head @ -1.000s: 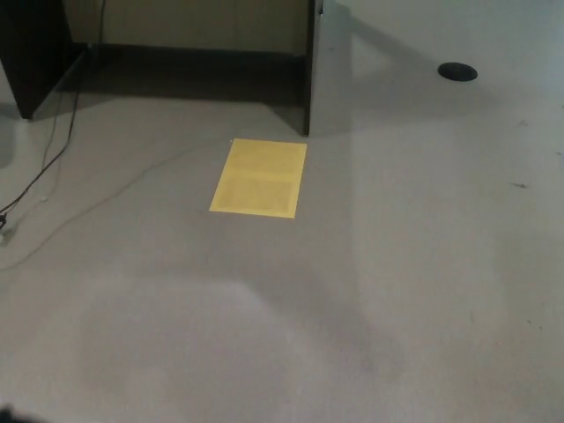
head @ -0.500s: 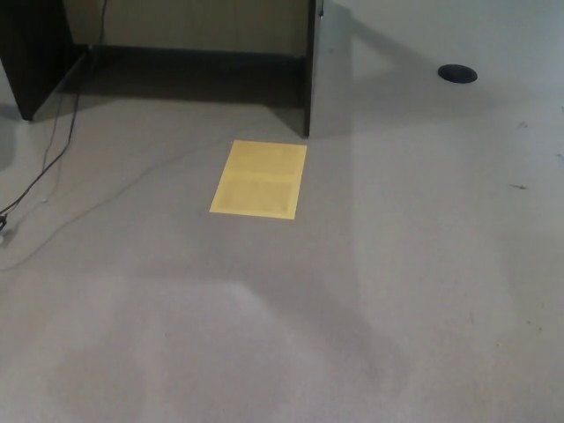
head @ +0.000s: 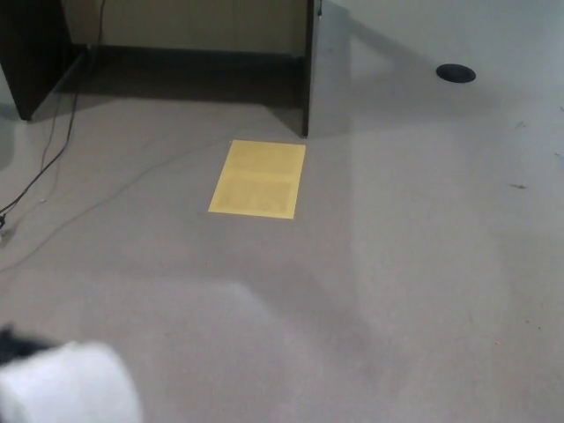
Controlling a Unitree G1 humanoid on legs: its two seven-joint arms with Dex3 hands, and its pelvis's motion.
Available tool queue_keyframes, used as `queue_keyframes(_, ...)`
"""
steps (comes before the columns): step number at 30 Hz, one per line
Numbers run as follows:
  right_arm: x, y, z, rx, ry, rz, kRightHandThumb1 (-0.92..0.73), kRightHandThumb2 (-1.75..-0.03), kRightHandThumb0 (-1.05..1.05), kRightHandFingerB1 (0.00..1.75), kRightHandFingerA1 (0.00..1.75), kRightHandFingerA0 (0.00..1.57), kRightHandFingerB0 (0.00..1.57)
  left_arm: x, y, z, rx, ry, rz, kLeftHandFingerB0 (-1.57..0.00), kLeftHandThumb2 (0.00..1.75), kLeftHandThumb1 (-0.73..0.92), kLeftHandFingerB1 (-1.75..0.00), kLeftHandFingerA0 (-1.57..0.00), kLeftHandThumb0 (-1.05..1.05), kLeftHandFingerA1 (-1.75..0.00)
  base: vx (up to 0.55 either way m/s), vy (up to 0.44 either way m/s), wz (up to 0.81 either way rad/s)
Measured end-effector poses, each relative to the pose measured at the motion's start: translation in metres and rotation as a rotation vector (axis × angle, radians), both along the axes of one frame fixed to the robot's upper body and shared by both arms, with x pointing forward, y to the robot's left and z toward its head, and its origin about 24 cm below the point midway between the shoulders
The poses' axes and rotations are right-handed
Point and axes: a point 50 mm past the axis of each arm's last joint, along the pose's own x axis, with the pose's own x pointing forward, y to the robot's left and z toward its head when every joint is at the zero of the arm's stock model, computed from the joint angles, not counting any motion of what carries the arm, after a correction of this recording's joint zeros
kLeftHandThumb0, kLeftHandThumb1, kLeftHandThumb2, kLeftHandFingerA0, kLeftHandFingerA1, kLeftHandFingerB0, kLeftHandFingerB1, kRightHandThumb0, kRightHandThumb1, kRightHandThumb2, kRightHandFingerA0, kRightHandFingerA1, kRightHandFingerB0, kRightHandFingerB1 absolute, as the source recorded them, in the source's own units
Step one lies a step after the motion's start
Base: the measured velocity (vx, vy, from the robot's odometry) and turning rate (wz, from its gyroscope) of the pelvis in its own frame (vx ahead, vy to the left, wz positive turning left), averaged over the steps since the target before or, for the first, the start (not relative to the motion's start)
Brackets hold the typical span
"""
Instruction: A person is holding a toilet paper roll and the robot extends its left hand to grab the roll by inserting its thumb into the gap in the middle and brings its hand down by its side. Then it extends its arm again to hand the toilet paper roll back to the person.
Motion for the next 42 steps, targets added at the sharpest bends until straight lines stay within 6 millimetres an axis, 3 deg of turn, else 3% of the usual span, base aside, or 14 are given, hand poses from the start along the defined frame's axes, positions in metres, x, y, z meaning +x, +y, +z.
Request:
queue_keyframes(1, 0.0, 0.0, 0.0, 0.001, -0.001, 0.001, -0.66, -0.6, -0.38, 0.4, 0.55, 0.64, 0.45, 0.006, -0.007, 0.009, 0.002, -0.041, -0.027, -0.72, 0.78, 0.73, -1.31, -0.82, -0.01, -1.55, 0.0, 0.0, 0.0)
queue_keyframes(8, 0.002, 0.001, 0.001, 0.003, -0.007, 0.001, -0.66, -0.59, -0.39, 0.4, 0.54, 0.63, 0.45, 0.049, -0.093, 0.102, 0.011, -0.396, -0.318, -0.77, 0.84, 0.67, -1.31, -0.88, -0.09, -1.58, 0.0, 0.0, 0.0)
queue_keyframes(13, 0.002, 0.001, 0.001, 0.006, -0.01, -0.002, -0.67, -0.6, -0.39, 0.41, 0.55, 0.64, 0.46, 0.054, -0.163, 0.166, 0.007, -0.595, -0.527, -0.69, 0.77, 0.75, -1.38, -0.77, -0.13, -1.66, 0.0, 0.0, 0.0)
queue_keyframes(16, 0.002, 0.001, 0.002, 0.007, -0.012, -0.003, -0.66, -0.59, -0.39, 0.4, 0.54, 0.65, 0.45, 0.05, -0.205, 0.194, -0.006, -0.667, -0.641, -0.75, 0.75, 0.73, -1.32, -0.91, -0.15, -1.62, 0.0, 0.0, 0.0)
queue_keyframes(17, 0.002, 0.001, 0.002, 0.007, -0.012, -0.003, -0.65, -0.59, -0.38, 0.4, 0.54, 0.66, 0.45, 0.048, -0.217, 0.201, -0.01, -0.685, -0.674, -0.72, 0.76, 0.75, -1.34, -0.82, -0.16, -1.66, 0.0, 0.0, 0.0)
queue_keyframes(18, 0.003, 0.001, 0.002, 0.007, -0.012, -0.003, -0.53, -0.84, -0.44, 0.52, 0.65, 0.61, 0.39, 0.045, -0.227, 0.207, -0.012, -0.699, -0.701, -0.72, 0.78, 0.73, -1.34, -0.82, -0.14, -1.66, 0.0, 0.0, 0.0)
queue_keyframes(28, 0.004, 0.001, 0.002, 0.007, -0.015, -0.003, -0.53, -0.86, -0.46, 0.54, 0.66, 0.6, 0.41, 0.007, -0.319, 0.252, -0.011, -0.768, -0.912, -0.64, 0.63, 0.74, -1.44, -0.81, -0.13, -1.66, 0.0, 0.0, 0.0)
queue_keyframes(31, 0.005, 0.001, 0.003, 0.007, -0.019, -0.003, -0.66, -0.6, -0.4, 0.41, 0.6, 0.67, 0.47, 0.004, -0.328, 0.248, 0.032, -0.736, -0.914, -0.7, 0.63, 0.75, -1.27, -0.81, -0.17, -1.63, 0.0, 0.0, 0.0)
queue_keyframes(33, 0.007, 0.001, 0.004, 0.009, -0.021, -0.002, -0.67, -0.6, -0.4, 0.41, 0.62, 0.67, 0.48, 0.003, -0.33, 0.246, 0.049, -0.72, -0.916, -0.69, 0.62, 0.68, -0.44, -0.82, -0.27, -1.3, 0.0, 0.0, 0.0)
queue_keyframes(34, 0.008, 0.001, 0.005, 0.009, -0.023, -0.001, -0.67, -0.6, -0.4, 0.41, 0.62, 0.68, 0.47, 0.002, -0.331, 0.245, 0.057, -0.712, -0.917, -0.29, 0.79, 0.53, -0.43, -0.59, -0.48, -0.59, 0.0, 0.0, 0.0)
queue_keyframes(36, 0.01, 0.002, 0.006, 0.01, -0.029, 0.001, -0.67, -0.6, -0.4, 0.41, 0.6, 0.67, 0.47, -0.002, -0.333, 0.245, 0.079, -0.696, -0.927, -0.01, 0.74, 0.39, -0.16, -0.13, -0.62, -0.43, 0.0, 0.0, 0.0)
queue_keyframes(37, 0.011, 0.002, 0.007, 0.01, -0.032, 0.002, -0.53, -0.86, -0.46, 0.54, 0.67, 0.62, 0.41, -0.003, -0.333, 0.245, 0.089, -0.687, -0.931, 0.0, 0.55, 0.48, -0.13, -0.09, -0.68, -0.3, 0.0, 0.0, 0.0)
queue_keyframes(41, 0.011, 0.002, 0.007, 0.009, -0.032, 0.003, -0.52, -0.86, -0.46, 0.54, 0.66, 0.61, 0.41, -0.006, -0.331, 0.243, 0.141, -0.643, -0.942, 0.0, 0.73, 0.39, -0.02, 0.0, -0.73, -0.18, 0.0, 0.0, 0.0)
queue_keyframes(42, 0.011, 0.002, 0.007, 0.009, -0.032, 0.003, -0.66, -0.59, -0.41, 0.42, 0.62, 0.67, 0.48, -0.006, -0.33, 0.242, 0.152, -0.631, -0.942, 0.0, 0.73, 0.38, -0.04, 0.0, -0.74, -0.13, 0.0, 0.0, 0.0)
